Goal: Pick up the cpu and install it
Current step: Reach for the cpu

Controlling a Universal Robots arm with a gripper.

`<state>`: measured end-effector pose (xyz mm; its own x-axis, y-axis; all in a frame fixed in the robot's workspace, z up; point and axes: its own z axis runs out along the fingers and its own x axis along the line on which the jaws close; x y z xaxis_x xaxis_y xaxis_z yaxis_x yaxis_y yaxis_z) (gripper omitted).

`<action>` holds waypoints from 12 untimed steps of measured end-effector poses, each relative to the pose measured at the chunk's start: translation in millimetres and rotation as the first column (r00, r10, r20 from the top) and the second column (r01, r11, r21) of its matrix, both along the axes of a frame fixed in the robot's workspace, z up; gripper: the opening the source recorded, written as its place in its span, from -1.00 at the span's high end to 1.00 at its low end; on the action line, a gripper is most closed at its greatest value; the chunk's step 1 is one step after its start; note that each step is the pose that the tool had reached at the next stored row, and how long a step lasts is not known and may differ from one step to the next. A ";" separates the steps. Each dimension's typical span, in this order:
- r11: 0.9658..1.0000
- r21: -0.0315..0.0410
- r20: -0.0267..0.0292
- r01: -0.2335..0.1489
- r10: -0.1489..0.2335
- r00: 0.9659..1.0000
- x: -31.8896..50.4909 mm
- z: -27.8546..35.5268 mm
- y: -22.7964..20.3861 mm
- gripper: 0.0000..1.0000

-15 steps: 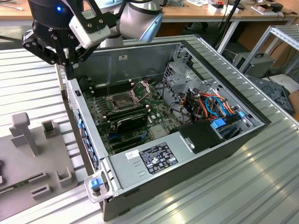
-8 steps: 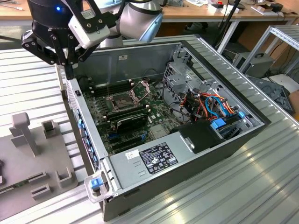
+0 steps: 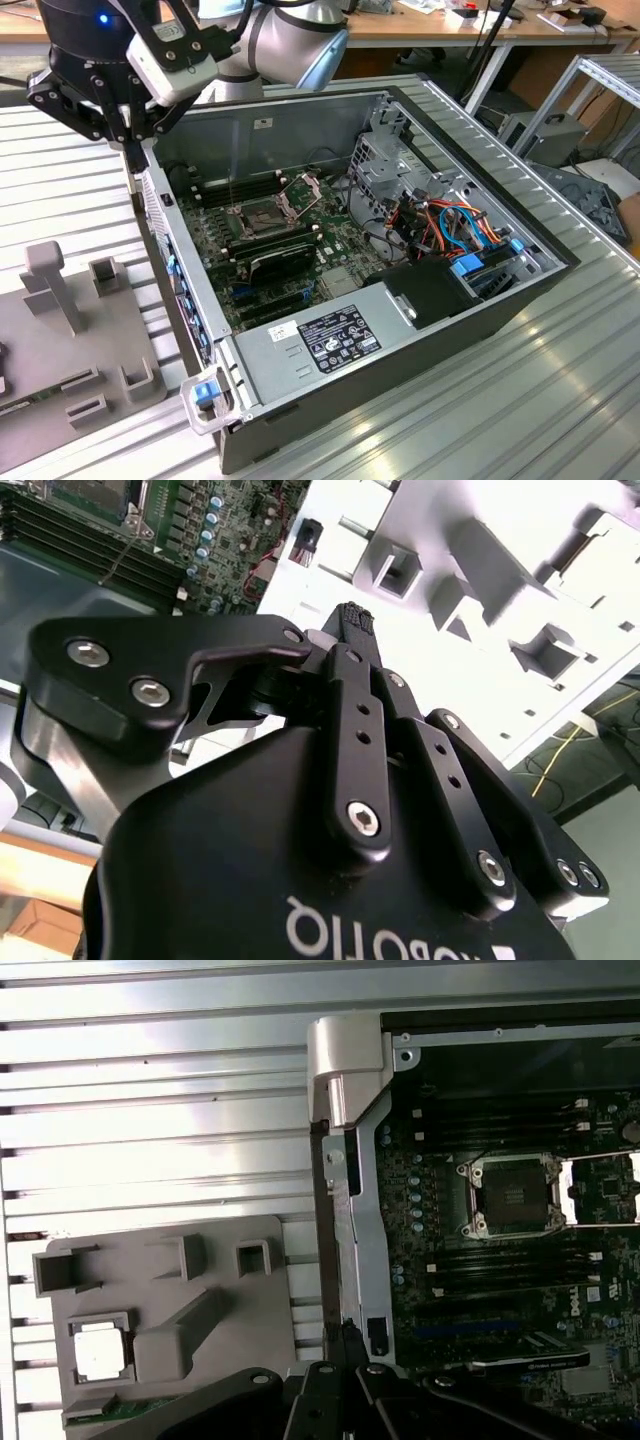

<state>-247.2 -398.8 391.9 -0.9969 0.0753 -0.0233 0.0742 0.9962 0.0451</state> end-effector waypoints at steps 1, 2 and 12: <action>1.000 0.000 0.000 0.000 0.000 1.000 -1.5 0.0 0.0 0.79; 1.000 0.000 0.000 0.000 0.000 1.000 -4.1 -0.1 0.0 0.79; 1.000 0.000 0.000 0.000 0.000 1.000 -21.7 -0.4 0.0 0.79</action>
<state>-268.9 -398.9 391.5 -0.9969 0.0753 -0.0233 0.0742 0.9962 0.0451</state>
